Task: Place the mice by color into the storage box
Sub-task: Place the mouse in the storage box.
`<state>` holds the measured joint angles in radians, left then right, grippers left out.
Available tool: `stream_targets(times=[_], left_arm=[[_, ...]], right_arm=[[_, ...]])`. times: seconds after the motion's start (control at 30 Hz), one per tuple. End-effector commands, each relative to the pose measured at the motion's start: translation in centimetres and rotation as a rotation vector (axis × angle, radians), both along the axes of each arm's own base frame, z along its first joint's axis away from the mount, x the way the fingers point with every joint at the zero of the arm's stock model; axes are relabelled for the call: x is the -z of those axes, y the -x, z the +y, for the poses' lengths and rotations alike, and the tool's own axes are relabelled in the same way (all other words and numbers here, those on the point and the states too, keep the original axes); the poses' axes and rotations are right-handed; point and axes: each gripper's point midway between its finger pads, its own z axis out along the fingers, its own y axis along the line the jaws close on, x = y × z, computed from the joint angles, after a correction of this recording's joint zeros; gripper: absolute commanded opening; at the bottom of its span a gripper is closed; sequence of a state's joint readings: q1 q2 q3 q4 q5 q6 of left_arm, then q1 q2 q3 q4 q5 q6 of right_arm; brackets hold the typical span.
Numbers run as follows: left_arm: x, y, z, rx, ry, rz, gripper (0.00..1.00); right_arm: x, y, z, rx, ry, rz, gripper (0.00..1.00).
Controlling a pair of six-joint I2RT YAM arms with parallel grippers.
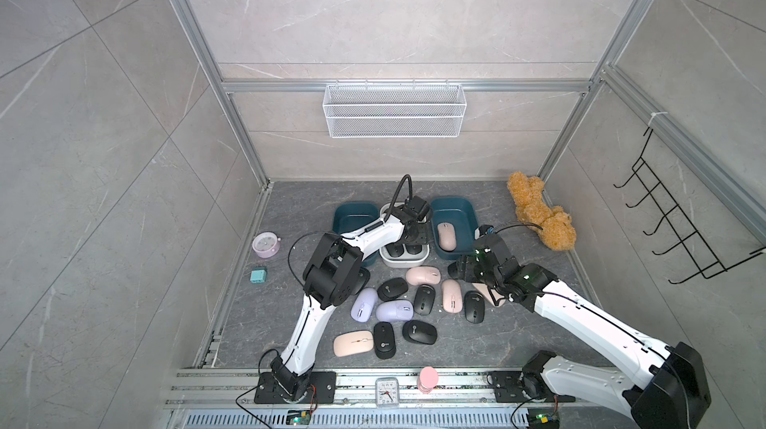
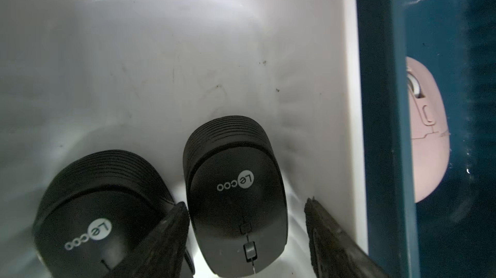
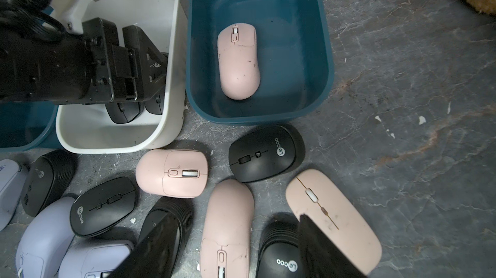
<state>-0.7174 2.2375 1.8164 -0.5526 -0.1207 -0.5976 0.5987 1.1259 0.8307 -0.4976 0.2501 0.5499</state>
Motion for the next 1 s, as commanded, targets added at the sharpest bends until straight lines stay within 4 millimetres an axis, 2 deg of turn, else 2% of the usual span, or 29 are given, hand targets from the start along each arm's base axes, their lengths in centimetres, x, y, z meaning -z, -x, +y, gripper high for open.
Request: stream_targets(times=[0.0,0.13,0.23,0.37,0.47,0.57,0.8,0.9,0.97], left_arm=[[-3.9,-0.9,-0.4,-0.003,0.044,-0.068,0.71],[-7.2,-1.2,0.2,-0.006,0.05,-0.141,0.7],[-9.9,-0.8,1.4,-0.015,0.049,-0.201,0.69],[-12.7,0.9,3.9,-0.036,0.045,-0.267,0.68],[-13.6,3.2,6.7,-0.057,0.028,-0.288,0.68],[-13.3,6.3,10.1,-0.083,-0.009,-0.278,0.68],[-10.0,15.0,19.2,-0.165,-0.143,-0.18,0.66],[-8.6,17.8,21.9,-0.21,-0.153,-0.146,0.66],[-7.8,19.3,22.7,-0.226,-0.133,-0.125,0.66]], right_arm=[[-1.2,-0.2,0.2,0.005,-0.028,-0.012,0.73],[-2.1,0.0,-0.1,0.01,-0.032,-0.023,0.73],[-2.6,0.3,-0.4,0.014,-0.031,-0.025,0.73],[-2.6,0.8,-0.6,0.019,-0.037,-0.019,0.73],[-2.5,0.9,-0.5,0.014,-0.043,-0.01,0.73],[-2.2,0.8,-0.2,0.006,-0.042,0.004,0.73],[-1.5,0.0,1.2,-0.02,-0.063,0.024,0.72],[-1.2,-0.4,1.9,-0.038,-0.076,0.035,0.72],[-1.1,-0.6,2.4,-0.049,-0.088,0.045,0.72]])
